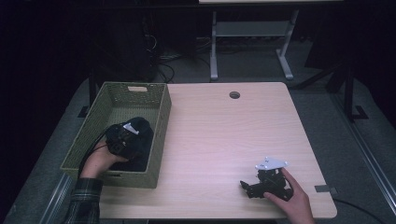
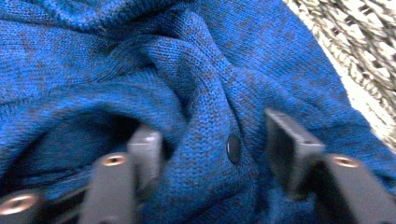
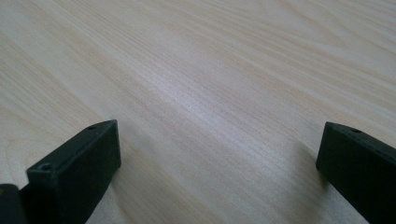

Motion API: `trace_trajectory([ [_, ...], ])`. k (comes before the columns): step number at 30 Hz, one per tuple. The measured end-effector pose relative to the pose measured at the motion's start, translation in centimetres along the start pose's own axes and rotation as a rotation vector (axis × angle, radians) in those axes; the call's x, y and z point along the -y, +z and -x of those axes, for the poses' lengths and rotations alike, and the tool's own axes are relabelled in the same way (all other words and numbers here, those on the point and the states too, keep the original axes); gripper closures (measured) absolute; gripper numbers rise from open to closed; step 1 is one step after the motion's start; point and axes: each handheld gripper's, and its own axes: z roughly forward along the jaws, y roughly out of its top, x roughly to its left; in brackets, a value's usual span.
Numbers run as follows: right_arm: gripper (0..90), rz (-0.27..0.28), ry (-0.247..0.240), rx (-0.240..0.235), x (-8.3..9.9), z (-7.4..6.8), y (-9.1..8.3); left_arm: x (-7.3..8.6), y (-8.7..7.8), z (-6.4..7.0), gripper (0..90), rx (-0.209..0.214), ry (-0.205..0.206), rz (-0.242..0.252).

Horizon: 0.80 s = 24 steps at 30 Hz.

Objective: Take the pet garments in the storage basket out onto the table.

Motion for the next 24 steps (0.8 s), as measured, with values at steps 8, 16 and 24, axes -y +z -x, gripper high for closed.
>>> trace_trajectory([
  [8,0.0,0.001,-0.001,0.0,0.0,0.0,0.0,-0.1,-0.8,-0.6,62.3,0.024,-0.053,0.013],
  [16,0.0,0.001,0.0,0.0,0.0,0.0,0.0,0.1,-2.4,-1.3,62.9,0.014,-0.111,0.155],
  [24,0.0,0.0,0.0,0.0,0.0,0.0,0.0,0.4,-4.2,-1.8,62.9,0.008,-0.148,0.285],
])
